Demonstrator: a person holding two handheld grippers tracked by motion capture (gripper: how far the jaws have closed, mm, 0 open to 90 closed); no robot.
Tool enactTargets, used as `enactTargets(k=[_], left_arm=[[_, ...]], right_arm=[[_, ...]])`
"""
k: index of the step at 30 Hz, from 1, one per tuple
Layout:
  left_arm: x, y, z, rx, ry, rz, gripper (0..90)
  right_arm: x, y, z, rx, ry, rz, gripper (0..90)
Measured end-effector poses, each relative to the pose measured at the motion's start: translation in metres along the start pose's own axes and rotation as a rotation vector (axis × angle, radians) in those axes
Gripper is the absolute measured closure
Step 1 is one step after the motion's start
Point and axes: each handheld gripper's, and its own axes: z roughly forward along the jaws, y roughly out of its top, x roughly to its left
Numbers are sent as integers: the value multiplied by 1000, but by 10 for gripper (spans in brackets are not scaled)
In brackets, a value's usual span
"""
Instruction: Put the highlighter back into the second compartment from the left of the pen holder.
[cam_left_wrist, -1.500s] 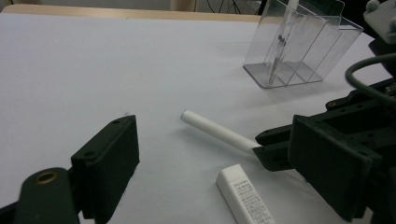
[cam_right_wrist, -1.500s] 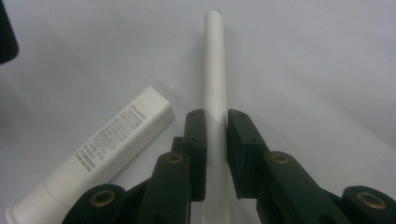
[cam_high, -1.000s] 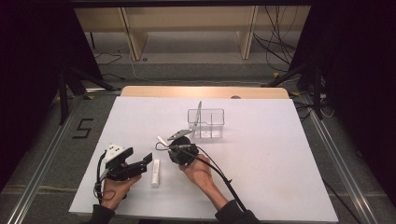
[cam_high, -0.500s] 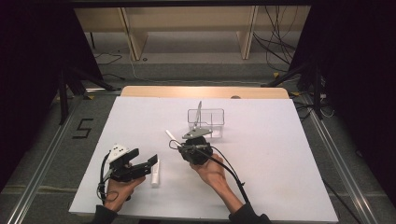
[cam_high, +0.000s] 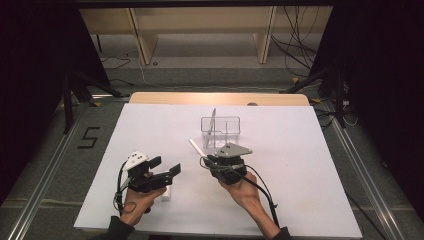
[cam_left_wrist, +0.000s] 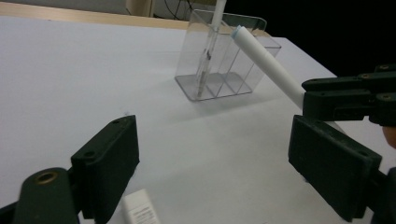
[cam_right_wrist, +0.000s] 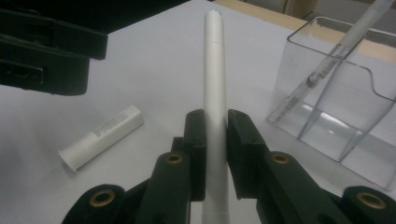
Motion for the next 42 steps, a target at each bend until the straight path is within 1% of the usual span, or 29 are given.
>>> enactTargets(k=[4,6,9,11,17,23,28,32,36,39,42], left_arm=[[-9,5,6,1,-29,5,157],[-14,8,9,2,-46,2,157],[-20,13,14,5,-68,3,157],[-22,15,17,5,-81,-3,157],[-26,22,22,9,-118,-39,159],[-36,26,31,28,-173,-70,161],[-43,31,38,42,-217,-99,165],[-45,33,43,52,-257,-169,184],[-45,34,48,65,-307,-257,215],[-44,35,51,71,-326,-292,235],[-42,34,53,72,-345,-342,274]], right_arm=[[-1,-4,-11,-23,-2,-4,792],[-1,-5,-15,-38,-6,-6,791],[-1,-7,-19,-46,-8,-17,791],[-1,-9,-21,-50,-10,-19,792],[-2,-13,-26,-64,-18,-21,792],[0,-15,-29,-86,-25,-41,792],[2,-16,-33,-106,-24,-45,791],[4,-16,-34,-117,-22,-52,791],[6,-16,-35,-125,-22,-59,792],[7,-17,-36,-135,-26,-72,791],[8,-17,-35,-141,-25,-73,791]])
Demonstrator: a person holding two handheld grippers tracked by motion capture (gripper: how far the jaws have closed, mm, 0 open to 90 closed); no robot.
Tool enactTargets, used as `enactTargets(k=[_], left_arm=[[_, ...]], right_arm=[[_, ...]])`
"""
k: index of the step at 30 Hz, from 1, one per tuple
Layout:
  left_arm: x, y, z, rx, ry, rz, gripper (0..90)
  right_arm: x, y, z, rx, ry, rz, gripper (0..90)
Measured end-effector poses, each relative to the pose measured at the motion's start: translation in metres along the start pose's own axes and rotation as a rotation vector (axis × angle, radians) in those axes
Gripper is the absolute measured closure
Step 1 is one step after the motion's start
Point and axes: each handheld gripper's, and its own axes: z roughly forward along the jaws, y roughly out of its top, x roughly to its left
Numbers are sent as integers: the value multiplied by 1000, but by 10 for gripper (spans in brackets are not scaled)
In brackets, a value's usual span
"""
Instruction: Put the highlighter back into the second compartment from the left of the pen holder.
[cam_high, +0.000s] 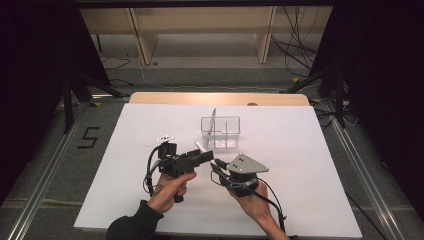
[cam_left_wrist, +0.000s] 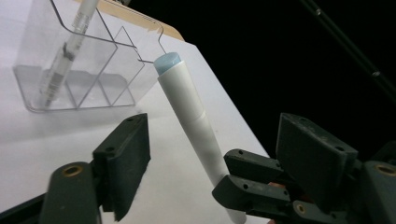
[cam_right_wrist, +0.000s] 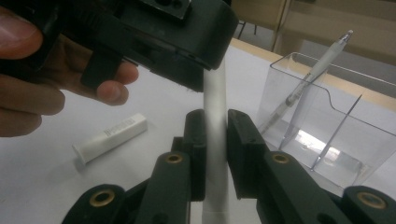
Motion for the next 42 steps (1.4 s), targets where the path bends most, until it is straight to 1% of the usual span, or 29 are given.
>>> enactTargets(k=[3,9,14,20,28,31,37,40,42], left_arm=[[2,-1,2,1,-7,-31,316],[4,-2,4,-9,-25,-64,392],[4,-4,5,-21,-44,-79,450],[5,-8,6,-26,-47,-79,517],[6,-12,8,-31,-47,-86,601],[8,-12,8,-35,-49,-96,641],[11,-13,7,-43,-60,-130,717],[13,-13,7,-45,-86,-158,760],[14,-13,7,-45,-90,-154,769]], right_arm=[[0,0,0,-2,0,-1,791],[0,0,0,-5,-1,-4,791],[1,-1,0,-7,1,3,791],[2,-1,2,-5,-1,-2,791],[2,-2,1,-8,2,6,791],[2,-2,1,-9,3,6,791],[1,-2,1,-13,6,8,791],[1,-2,1,-16,6,6,791],[1,-2,0,-18,6,9,790]])
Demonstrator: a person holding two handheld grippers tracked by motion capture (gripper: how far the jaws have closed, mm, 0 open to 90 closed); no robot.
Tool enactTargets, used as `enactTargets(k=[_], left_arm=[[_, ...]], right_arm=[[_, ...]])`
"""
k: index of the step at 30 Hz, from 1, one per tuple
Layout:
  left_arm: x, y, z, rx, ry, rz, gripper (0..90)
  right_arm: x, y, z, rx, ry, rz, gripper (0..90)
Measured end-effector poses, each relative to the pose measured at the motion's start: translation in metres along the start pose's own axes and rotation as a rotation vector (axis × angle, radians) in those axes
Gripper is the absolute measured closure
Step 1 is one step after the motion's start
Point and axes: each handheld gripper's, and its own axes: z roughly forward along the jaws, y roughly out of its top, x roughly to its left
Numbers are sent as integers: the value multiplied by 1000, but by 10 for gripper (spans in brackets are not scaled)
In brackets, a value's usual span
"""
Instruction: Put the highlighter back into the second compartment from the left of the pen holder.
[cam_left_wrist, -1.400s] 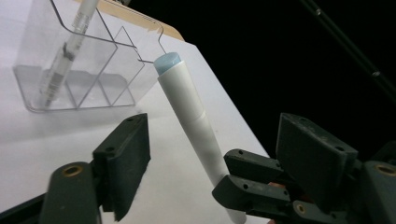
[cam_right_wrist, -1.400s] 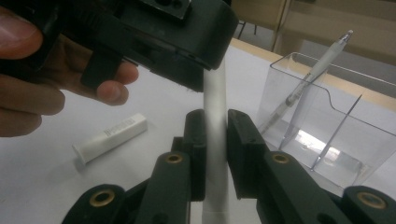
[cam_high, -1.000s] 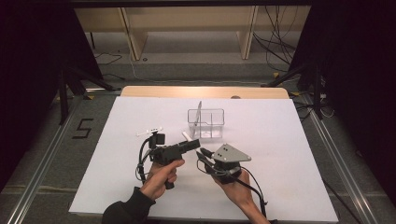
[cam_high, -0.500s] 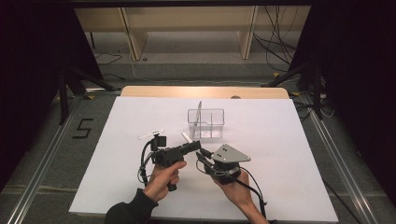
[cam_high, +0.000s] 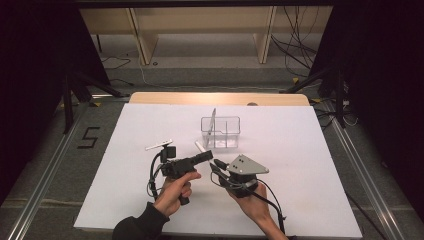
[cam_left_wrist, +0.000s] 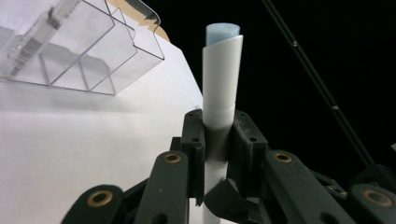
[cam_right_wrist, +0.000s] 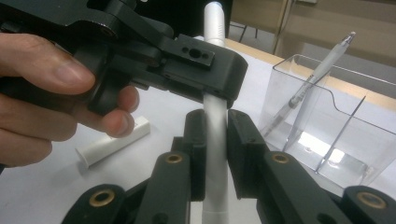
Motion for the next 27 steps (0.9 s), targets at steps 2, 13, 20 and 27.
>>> enactTargets(k=[2,13,20,27], left_arm=[[0,0,0,-3,-11,-4,772],[-4,8,-9,-71,11,83,778],[-7,15,-13,-96,60,178,778],[-9,25,-13,-121,88,234,778]], right_arm=[[0,0,0,-9,5,4,789],[-10,0,-9,-16,29,44,517],[-16,-8,-15,13,10,54,432],[-23,-19,-25,31,-21,71,373]])
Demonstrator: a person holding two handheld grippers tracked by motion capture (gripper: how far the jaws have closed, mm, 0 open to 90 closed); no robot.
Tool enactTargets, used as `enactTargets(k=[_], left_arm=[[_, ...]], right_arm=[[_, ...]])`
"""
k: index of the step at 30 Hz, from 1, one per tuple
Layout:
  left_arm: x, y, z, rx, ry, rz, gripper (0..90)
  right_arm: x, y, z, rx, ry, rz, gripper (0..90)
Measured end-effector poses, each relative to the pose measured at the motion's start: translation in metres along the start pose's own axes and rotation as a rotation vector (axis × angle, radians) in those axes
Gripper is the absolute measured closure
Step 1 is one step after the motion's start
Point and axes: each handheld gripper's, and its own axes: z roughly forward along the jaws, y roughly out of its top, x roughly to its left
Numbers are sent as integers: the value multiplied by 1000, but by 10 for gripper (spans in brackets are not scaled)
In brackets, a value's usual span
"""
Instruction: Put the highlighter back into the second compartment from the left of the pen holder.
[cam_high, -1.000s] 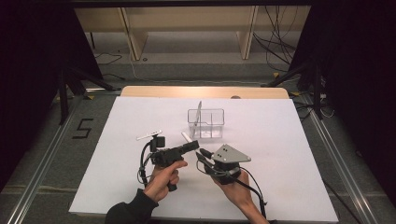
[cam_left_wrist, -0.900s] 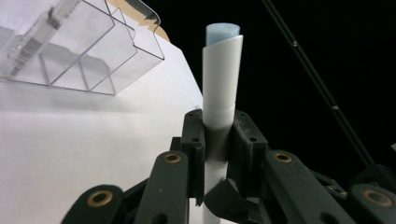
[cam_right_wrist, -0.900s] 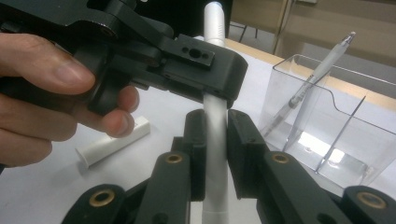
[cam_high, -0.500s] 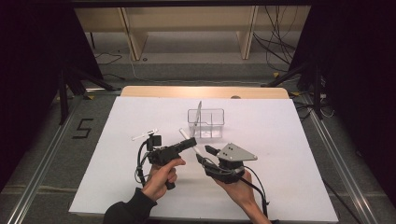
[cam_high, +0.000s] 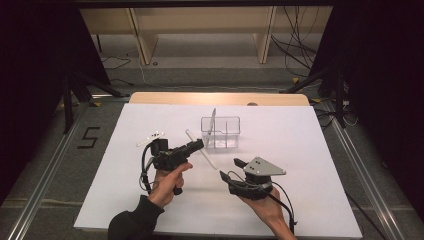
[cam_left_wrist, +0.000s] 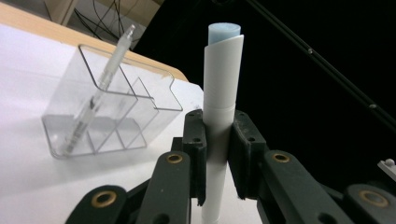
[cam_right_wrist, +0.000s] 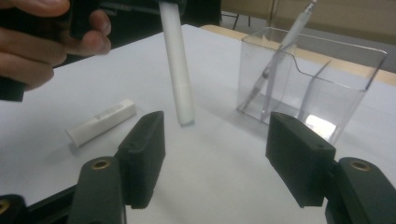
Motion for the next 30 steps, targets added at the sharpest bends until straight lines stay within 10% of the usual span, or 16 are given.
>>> enactTargets(k=[30], left_arm=[[-3,35,25,-22,78,126,776]], right_arm=[[-26,-26,-39,-21,-48,60,278]])
